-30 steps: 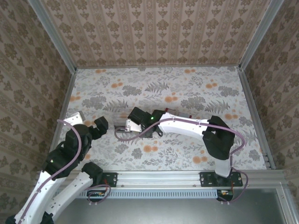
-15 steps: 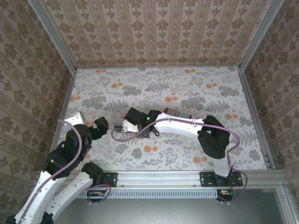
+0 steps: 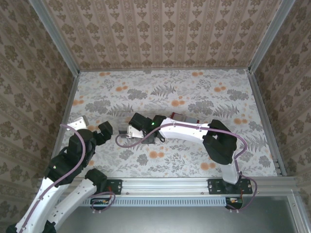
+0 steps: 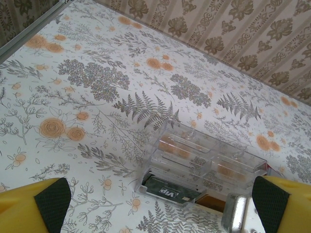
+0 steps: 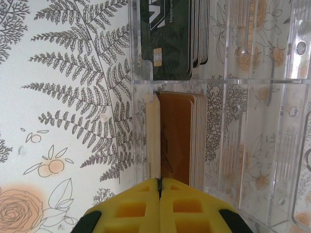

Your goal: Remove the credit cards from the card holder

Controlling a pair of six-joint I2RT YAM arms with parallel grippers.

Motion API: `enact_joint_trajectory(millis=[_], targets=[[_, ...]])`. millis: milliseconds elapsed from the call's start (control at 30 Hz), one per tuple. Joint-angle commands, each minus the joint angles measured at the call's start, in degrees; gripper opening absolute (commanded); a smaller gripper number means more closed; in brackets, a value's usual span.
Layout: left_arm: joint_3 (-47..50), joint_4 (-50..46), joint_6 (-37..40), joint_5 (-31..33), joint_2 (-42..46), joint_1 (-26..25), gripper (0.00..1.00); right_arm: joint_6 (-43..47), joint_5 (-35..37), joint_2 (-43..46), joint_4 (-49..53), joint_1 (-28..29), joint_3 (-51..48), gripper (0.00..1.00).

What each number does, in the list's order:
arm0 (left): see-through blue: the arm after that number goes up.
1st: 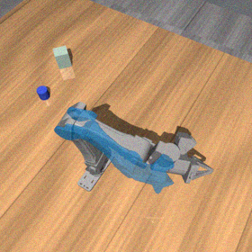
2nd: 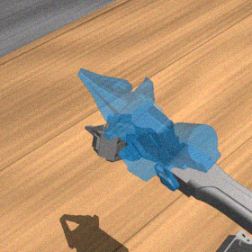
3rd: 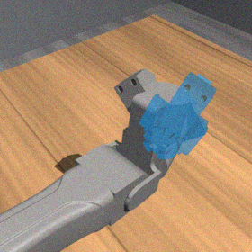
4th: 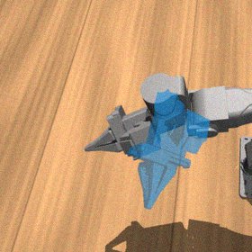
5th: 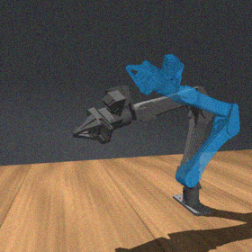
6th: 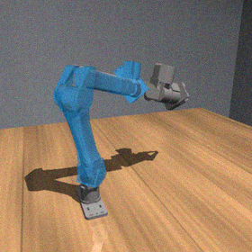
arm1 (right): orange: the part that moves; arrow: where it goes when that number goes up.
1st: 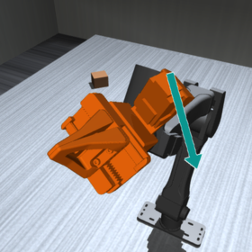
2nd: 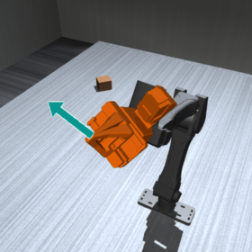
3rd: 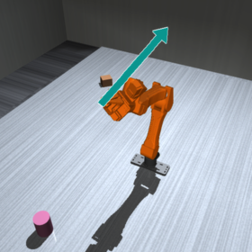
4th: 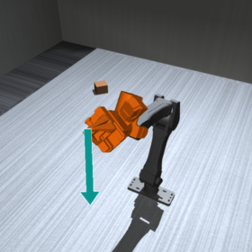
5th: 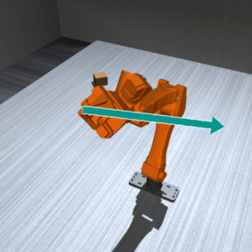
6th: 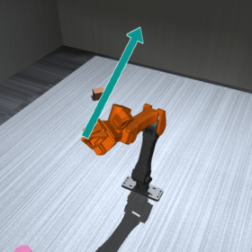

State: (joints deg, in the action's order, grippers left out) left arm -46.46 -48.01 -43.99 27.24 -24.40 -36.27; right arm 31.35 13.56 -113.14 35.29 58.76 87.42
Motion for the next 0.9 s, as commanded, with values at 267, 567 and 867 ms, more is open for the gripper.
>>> enact_joint_trajectory(millis=[267, 567, 867], targets=[[0.6, -0.1, -0.6, -0.2, -0.3, 0.4, 1.0, -1.6, 0.4, -1.2, 0.1, -1.1, 1.0, 0.2], [1.0, 0.7, -0.3, -0.9, -0.5, 0.4, 1.0, -2.3, 2.9, -1.0, -1.7, -2.1, 0.9, 0.26], [1.2, 4.5, 2.3, -6.2, -3.7, 0.5, 1.0, -10.7, 3.1, 7.3, -9.5, -5.4, -5.1, 0.26]])
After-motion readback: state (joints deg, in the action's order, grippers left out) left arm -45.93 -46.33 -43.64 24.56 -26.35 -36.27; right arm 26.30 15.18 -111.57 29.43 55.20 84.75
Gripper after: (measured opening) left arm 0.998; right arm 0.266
